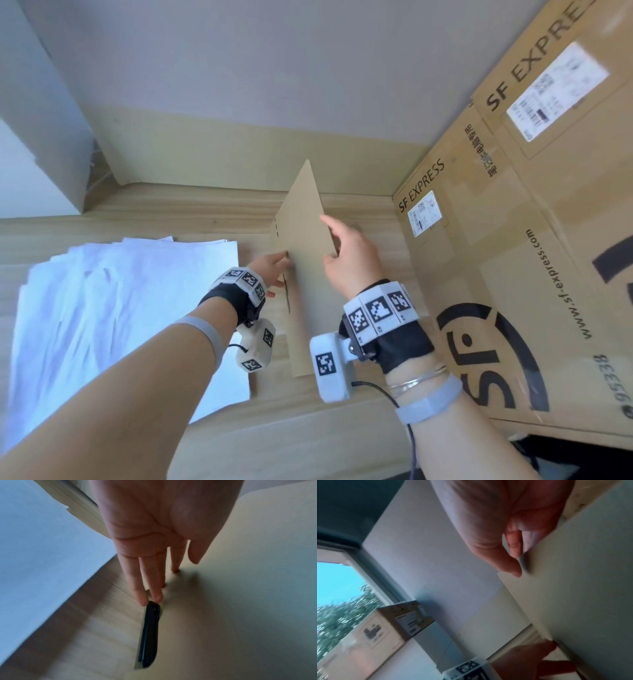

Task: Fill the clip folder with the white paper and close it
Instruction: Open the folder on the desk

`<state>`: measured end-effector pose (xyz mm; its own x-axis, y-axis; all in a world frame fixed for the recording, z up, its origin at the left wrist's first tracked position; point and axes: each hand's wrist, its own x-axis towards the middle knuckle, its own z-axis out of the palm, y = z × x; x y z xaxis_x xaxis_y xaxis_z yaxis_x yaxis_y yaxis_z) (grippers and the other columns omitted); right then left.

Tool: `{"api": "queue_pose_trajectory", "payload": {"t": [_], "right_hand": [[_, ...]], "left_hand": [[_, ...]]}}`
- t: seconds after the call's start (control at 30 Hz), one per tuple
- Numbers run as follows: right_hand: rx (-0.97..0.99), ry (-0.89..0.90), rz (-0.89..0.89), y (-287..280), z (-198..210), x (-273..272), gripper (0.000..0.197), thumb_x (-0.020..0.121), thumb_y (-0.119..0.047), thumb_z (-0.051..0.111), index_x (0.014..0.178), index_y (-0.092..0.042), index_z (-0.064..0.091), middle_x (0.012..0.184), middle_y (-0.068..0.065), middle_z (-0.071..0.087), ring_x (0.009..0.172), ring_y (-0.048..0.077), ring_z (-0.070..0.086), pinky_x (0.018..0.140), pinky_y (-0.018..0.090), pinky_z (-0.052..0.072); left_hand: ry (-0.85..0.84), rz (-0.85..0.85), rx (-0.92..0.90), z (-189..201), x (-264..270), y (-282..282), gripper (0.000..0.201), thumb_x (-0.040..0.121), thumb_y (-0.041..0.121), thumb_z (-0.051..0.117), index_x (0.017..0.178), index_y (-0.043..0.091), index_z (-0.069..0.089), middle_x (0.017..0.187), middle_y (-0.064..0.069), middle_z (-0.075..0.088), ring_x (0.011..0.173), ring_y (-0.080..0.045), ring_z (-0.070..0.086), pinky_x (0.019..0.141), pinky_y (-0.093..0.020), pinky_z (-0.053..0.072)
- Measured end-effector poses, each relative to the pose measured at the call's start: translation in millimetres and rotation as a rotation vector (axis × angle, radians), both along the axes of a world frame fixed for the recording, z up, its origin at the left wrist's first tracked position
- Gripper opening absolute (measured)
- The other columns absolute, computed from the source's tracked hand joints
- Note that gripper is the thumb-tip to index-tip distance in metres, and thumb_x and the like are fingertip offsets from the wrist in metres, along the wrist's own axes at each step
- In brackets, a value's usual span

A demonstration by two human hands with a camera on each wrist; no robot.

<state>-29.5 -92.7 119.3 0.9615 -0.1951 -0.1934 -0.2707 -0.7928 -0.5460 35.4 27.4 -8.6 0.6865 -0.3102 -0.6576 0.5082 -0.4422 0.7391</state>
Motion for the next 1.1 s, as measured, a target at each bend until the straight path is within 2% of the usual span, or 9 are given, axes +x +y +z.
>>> {"api": "queue_pose_trajectory", "payload": {"t": [0.17, 0.27, 0.37, 0.47, 0.57, 0.63, 0.77, 0.93, 1.1], "right_hand": [[-0.003, 0.126, 0.175, 42, 18, 1, 0.062, 0.092, -0.002, 0.043, 0.146, -0.030, 0.029, 0.146, 0.000, 0.044, 0.129, 0.019, 0.047, 0.104, 0.026, 0.038], [0.084, 0.149, 0.183, 65, 15, -2, 0.066, 0.092, -0.006, 0.046, 0.146, -0.035, 0.023, 0.147, -0.003, 0.042, 0.119, 0.016, 0.053, 0.094, 0.021, 0.040], [0.276, 0.140, 0.106, 84, 0, -6, 0.059, 0.092, -0.019, 0.052, 0.145, -0.032, 0.028, 0.146, -0.004, 0.044, 0.130, 0.017, 0.047, 0.096, 0.019, 0.033], [0.466, 0.122, -0.001, 97, -19, -5, 0.040, 0.094, -0.023, 0.049, 0.134, -0.020, 0.051, 0.134, -0.001, 0.057, 0.124, 0.015, 0.052, 0.109, 0.028, 0.037], [0.540, 0.197, -0.008, 100, -29, -1, 0.034, 0.095, -0.022, 0.047, 0.128, -0.020, 0.057, 0.129, -0.002, 0.061, 0.115, 0.011, 0.056, 0.107, 0.033, 0.041], [0.448, 0.245, 0.079, 97, -34, 1, 0.035, 0.094, -0.024, 0.048, 0.127, -0.023, 0.058, 0.133, -0.004, 0.058, 0.121, 0.010, 0.052, 0.109, 0.028, 0.036], [0.303, 0.341, 0.095, 85, -47, -1, 0.040, 0.096, -0.027, 0.044, 0.136, -0.025, 0.048, 0.143, -0.006, 0.048, 0.133, 0.014, 0.043, 0.099, 0.020, 0.031], [0.267, 0.403, -0.013, 69, -79, -9, 0.048, 0.096, -0.029, 0.044, 0.143, -0.028, 0.036, 0.149, -0.003, 0.039, 0.133, 0.019, 0.042, 0.101, 0.026, 0.036], [0.232, 0.454, -0.027, 57, -115, -21, 0.053, 0.093, -0.033, 0.047, 0.144, -0.036, 0.030, 0.152, -0.007, 0.034, 0.135, 0.017, 0.040, 0.107, 0.030, 0.036]], "left_hand": [[0.086, 0.071, -0.279, 34, -3, 44, 0.056, 0.096, 0.054, 0.023, 0.146, 0.031, 0.029, 0.148, -0.009, 0.043, 0.112, -0.030, 0.059, 0.073, -0.036, 0.057], [0.131, 0.114, -0.464, 52, -3, 69, 0.068, 0.086, 0.071, 0.012, 0.146, 0.041, 0.024, 0.149, -0.011, 0.040, 0.101, -0.028, 0.065, 0.068, -0.038, 0.061], [0.159, 0.104, -0.577, 55, 0, 93, 0.109, 0.049, 0.091, 0.043, 0.145, 0.043, 0.025, 0.138, -0.009, 0.049, 0.091, -0.022, 0.072, 0.066, -0.041, 0.060], [0.180, 0.037, -0.552, 57, 0, 107, 0.114, 0.043, 0.083, 0.064, 0.141, 0.032, 0.037, 0.119, -0.006, 0.062, 0.088, -0.022, 0.073, 0.065, -0.039, 0.059], [0.134, 0.085, -0.447, 61, 1, 110, 0.039, 0.092, 0.039, 0.052, 0.122, 0.014, 0.046, 0.082, -0.002, 0.065, 0.062, -0.016, 0.072, 0.059, -0.036, 0.059], [0.080, 0.126, -0.364, 60, 3, 113, 0.024, 0.100, 0.015, 0.039, 0.122, 0.016, 0.048, 0.074, -0.002, 0.061, 0.058, -0.016, 0.067, 0.058, -0.034, 0.058], [0.046, 0.162, -0.262, 39, 4, 114, 0.036, 0.101, 0.007, 0.035, 0.133, 0.021, 0.045, 0.090, -0.004, 0.062, 0.075, -0.020, 0.064, 0.064, -0.036, 0.059], [0.070, 0.171, -0.098, 9, -3, 91, 0.029, 0.099, 0.009, 0.041, 0.127, 0.009, 0.046, 0.096, -0.010, 0.065, 0.092, -0.031, 0.064, 0.088, -0.050, 0.055], [-0.044, 0.084, 0.227, -17, 0, 80, 0.032, 0.095, 0.015, 0.050, 0.125, 0.004, 0.049, 0.122, -0.021, 0.061, 0.109, -0.037, 0.062, 0.094, -0.050, 0.052]]}}
